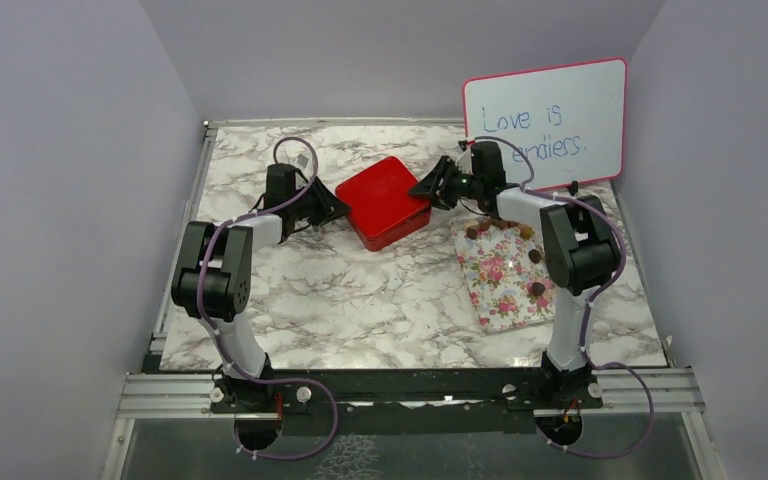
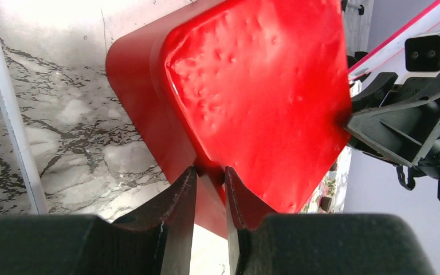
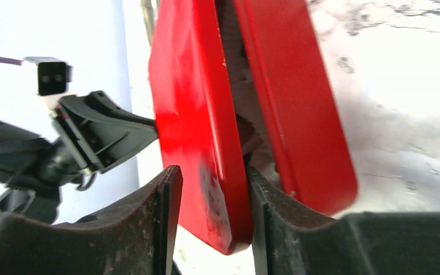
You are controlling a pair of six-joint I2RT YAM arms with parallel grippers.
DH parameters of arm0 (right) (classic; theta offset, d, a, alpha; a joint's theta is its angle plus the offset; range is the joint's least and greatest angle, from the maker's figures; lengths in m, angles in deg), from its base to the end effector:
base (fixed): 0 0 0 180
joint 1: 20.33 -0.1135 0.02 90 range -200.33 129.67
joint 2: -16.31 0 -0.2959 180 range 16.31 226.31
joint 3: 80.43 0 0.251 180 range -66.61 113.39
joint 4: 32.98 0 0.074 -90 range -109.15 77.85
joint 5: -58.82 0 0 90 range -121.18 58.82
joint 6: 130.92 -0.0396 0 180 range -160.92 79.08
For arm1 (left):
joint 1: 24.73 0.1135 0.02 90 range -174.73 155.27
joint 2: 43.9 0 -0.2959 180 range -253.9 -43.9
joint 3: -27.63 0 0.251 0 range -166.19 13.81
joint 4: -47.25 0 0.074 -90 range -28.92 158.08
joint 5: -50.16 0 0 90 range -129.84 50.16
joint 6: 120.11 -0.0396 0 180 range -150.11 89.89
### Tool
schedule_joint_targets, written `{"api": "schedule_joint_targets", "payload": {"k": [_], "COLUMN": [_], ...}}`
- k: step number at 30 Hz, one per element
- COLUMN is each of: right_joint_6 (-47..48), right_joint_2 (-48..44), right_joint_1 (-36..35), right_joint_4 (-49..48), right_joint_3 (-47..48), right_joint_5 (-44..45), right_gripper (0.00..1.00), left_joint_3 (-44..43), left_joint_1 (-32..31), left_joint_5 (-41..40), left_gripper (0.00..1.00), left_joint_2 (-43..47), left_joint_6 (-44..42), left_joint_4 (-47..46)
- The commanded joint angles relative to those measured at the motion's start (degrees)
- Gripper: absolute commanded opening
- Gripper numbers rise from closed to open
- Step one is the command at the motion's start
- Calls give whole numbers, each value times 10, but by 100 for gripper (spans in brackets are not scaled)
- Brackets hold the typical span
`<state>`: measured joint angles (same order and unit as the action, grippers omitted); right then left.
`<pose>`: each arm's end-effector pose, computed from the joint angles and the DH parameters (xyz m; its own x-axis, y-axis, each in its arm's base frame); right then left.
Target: Pack the chocolate
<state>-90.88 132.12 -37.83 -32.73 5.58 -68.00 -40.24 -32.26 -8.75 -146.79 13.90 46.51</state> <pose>0.4298 0.1604 0.2022 -0.8703 0.3682 -0.3271 -0.1075 0.5061 0.8558 0.3748 -0.0702 0.1971 -0.7735 -0.4979 -0.3922 -0.0030 0.6217 -0.7833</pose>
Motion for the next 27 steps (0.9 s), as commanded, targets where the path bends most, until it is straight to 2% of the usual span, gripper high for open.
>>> {"api": "schedule_joint_targets", "payload": {"k": [1,9,15,20,27], "right_joint_6": [72,157,201,252,270], "right_joint_2": [-37,-61,-72,-59,-21], "right_joint_1": [4,3,2,-6,-9], "right_joint_4": [86,213,253,239,248], "right_joint_3": [32,66,73,81,93], "right_joint_5": [71,171,228,199,177], "right_gripper": [52,63,68,65,66], "left_joint_3": [-16,-23,-27,-30,-34], "left_joint_1": [-7,-10,-10,-10,-11], "left_joint_5": [20,4,-1,3,3], "left_gripper": [24,25,26,27,29], "left_joint_2": [-9,-9,-12,-15,-20], "left_joint_6": [-10,-30,-34,-34,-35], "left_joint_4": [-7,27,32,32,36]}}
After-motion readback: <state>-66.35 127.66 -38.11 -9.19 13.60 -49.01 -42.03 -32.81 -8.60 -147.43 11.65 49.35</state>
